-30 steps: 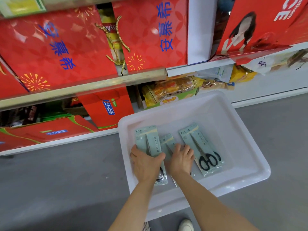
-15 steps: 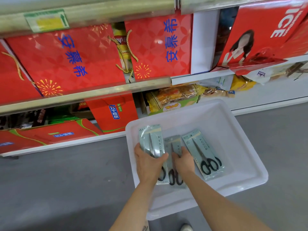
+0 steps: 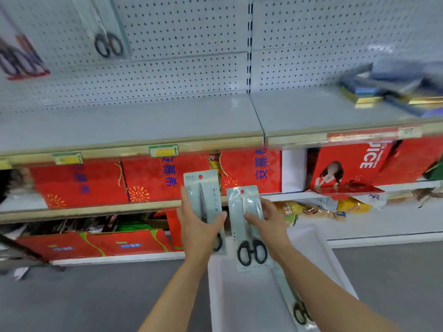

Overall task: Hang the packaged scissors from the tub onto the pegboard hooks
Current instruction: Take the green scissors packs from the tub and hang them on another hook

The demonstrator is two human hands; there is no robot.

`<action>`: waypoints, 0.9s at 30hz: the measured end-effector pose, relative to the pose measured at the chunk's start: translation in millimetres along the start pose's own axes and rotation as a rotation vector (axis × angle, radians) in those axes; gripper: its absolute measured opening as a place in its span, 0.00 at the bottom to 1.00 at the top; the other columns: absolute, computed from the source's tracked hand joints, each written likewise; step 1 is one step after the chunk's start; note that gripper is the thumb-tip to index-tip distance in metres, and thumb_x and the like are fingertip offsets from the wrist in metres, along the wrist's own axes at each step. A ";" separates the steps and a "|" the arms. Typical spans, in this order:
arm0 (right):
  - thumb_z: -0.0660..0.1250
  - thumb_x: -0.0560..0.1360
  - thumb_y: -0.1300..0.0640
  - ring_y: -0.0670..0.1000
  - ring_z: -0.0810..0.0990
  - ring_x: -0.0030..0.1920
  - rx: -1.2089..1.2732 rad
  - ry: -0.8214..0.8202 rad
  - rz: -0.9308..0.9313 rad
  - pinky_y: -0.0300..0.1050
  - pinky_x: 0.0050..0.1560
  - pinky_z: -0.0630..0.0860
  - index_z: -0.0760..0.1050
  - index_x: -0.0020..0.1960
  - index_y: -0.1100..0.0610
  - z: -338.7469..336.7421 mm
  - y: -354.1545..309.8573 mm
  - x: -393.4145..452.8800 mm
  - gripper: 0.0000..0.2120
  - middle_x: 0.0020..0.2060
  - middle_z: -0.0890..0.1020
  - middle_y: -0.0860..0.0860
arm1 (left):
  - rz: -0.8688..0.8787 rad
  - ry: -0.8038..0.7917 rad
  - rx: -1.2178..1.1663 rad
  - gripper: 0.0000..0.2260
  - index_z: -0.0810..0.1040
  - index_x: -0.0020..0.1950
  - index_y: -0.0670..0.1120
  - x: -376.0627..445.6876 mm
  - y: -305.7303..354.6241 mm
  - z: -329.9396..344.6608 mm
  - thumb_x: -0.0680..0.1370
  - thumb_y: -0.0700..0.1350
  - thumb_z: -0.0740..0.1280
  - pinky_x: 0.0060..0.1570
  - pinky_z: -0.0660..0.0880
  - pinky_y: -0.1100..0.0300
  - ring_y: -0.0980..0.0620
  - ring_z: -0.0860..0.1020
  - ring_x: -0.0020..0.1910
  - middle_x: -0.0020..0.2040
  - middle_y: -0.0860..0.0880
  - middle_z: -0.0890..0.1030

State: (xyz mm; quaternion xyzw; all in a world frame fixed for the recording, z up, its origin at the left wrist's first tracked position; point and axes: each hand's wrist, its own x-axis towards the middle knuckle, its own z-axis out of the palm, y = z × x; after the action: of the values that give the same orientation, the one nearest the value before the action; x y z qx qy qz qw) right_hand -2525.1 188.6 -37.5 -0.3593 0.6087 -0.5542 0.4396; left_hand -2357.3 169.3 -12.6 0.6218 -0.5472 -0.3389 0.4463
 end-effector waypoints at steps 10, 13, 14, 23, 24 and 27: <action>0.71 0.72 0.65 0.46 0.85 0.44 0.089 -0.050 -0.313 0.42 0.42 0.81 0.75 0.61 0.50 46.9 -179.2 -8.4 0.20 0.47 0.85 0.49 | 0.184 0.227 0.018 0.50 0.46 0.79 0.61 49.4 130.3 -86.1 0.68 0.52 0.77 0.53 0.69 0.56 0.45 0.68 0.69 0.73 0.48 0.60; 0.71 0.72 0.64 0.48 0.85 0.44 0.065 -0.045 -0.393 0.44 0.43 0.82 0.76 0.61 0.50 62.7 -211.0 -9.6 0.20 0.46 0.85 0.50 | 0.223 0.285 0.050 0.50 0.46 0.79 0.60 64.2 151.1 -106.2 0.68 0.53 0.76 0.51 0.76 0.49 0.45 0.73 0.62 0.69 0.49 0.64; 0.71 0.72 0.64 0.48 0.85 0.43 0.059 -0.046 -0.415 0.44 0.44 0.82 0.76 0.61 0.49 70.1 -220.9 -10.8 0.20 0.45 0.85 0.50 | 0.230 0.302 0.056 0.50 0.46 0.79 0.60 70.3 156.6 -113.4 0.67 0.53 0.76 0.51 0.77 0.48 0.44 0.74 0.61 0.68 0.49 0.65; 0.73 0.70 0.65 0.50 0.86 0.41 0.122 -0.056 -0.476 0.49 0.46 0.82 0.76 0.64 0.53 156.8 -286.9 19.5 0.23 0.41 0.87 0.51 | 0.281 0.356 0.026 0.50 0.46 0.79 0.59 163.4 189.1 -177.1 0.68 0.53 0.77 0.50 0.76 0.48 0.44 0.74 0.62 0.70 0.47 0.65; 0.73 0.71 0.66 0.51 0.86 0.41 0.141 -0.051 -0.483 0.47 0.44 0.82 0.76 0.64 0.54 167.5 -295.1 24.2 0.23 0.41 0.87 0.52 | 0.289 0.355 0.027 0.50 0.46 0.79 0.59 177.4 192.6 -183.8 0.68 0.53 0.77 0.51 0.76 0.48 0.44 0.73 0.64 0.71 0.46 0.64; 0.72 0.71 0.67 0.50 0.86 0.41 0.198 -0.031 -0.491 0.46 0.42 0.83 0.76 0.63 0.52 198.8 -319.7 38.1 0.23 0.41 0.86 0.51 | 0.322 0.339 0.049 0.50 0.45 0.80 0.58 219.6 204.5 -202.5 0.69 0.53 0.77 0.48 0.73 0.52 0.45 0.73 0.64 0.72 0.46 0.63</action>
State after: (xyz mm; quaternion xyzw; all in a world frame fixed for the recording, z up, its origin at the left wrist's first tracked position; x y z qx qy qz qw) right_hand -2369.0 41.3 274.1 -0.4600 0.4395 -0.6955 0.3340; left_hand -2212.7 -9.9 266.8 0.5852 -0.5644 -0.1407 0.5650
